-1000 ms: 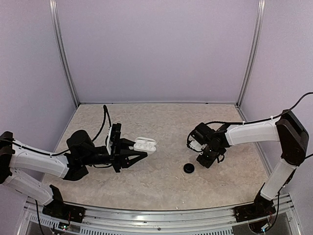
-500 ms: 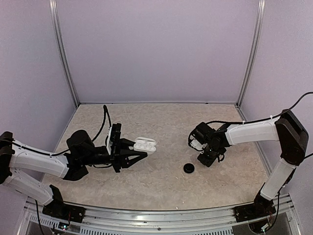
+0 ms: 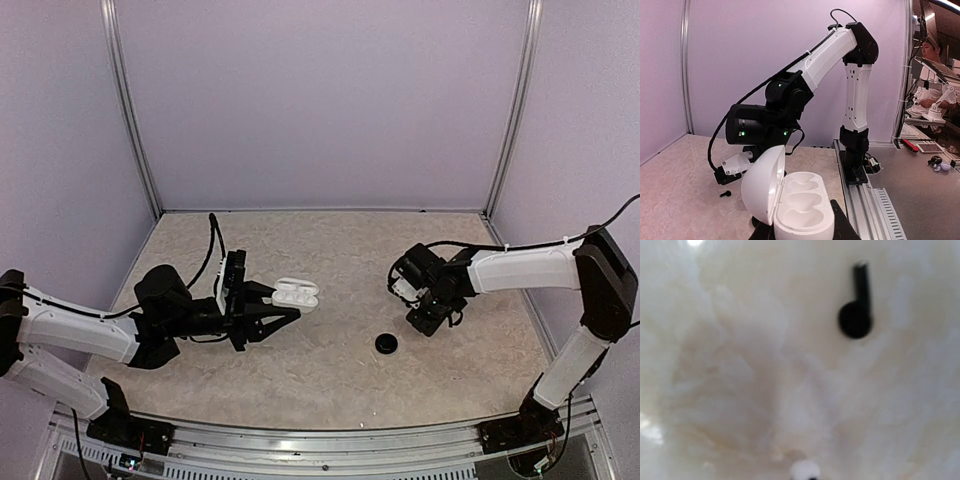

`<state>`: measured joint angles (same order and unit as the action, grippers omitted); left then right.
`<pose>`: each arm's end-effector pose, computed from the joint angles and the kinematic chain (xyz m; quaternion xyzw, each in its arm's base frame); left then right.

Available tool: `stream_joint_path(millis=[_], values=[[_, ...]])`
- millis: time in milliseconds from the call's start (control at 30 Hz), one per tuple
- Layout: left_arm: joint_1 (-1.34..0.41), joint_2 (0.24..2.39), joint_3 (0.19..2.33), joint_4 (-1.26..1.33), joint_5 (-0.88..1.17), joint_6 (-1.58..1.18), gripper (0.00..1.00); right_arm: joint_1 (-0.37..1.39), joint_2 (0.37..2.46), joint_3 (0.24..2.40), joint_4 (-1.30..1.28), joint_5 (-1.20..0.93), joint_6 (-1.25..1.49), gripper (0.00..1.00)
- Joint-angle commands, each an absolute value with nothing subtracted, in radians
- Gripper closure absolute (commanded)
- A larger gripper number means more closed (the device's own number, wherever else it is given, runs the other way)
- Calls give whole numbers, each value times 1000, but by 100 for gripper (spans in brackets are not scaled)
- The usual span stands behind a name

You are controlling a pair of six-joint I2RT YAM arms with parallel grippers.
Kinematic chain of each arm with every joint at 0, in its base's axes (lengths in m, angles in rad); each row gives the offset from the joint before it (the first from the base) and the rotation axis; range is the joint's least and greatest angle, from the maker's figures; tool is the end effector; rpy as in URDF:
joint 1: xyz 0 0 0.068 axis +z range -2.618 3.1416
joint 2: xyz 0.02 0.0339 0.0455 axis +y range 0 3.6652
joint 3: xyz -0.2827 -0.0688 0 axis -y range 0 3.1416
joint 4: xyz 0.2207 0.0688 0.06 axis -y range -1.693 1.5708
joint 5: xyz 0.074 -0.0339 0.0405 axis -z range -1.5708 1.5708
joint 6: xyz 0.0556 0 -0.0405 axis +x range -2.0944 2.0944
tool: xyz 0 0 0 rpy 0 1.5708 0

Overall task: Insert the wireless bluetooth earbuds into the charging case
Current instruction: Pick up the left earbud from the center of the board, then insert the left earbud into the left side groove of the charging case.

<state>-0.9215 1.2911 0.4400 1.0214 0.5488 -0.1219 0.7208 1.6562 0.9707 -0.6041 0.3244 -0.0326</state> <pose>0.1294 -0.2184 0.2794 0.4323 0.4907 -0.5182 0.5511 0.2281 0.1768 0.1802 -0.3384 0.9169 -0.1039 0.1841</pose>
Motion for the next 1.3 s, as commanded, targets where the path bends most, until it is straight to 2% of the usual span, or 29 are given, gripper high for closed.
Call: stream_joint_path(millis=[0,333,667,933,1267], values=[[-914,1274,438,1036,544,-116,93,708,1528,1038,-621,270,-45,100],[-894,1291,449,1042,572,-147,95,718,1306,1148,-581,-46,-158,100],[-896,1312,463,1048,594,-134,97,841,1167,1211,-492,-200,-257,100],[-903,1342,484,1046,616,-135,99,1010,1180,1284,-460,-222,-314,100],[-926,1357,497,1025,617,-110,99,1102,1290,1365,-429,-314,-330,100]])
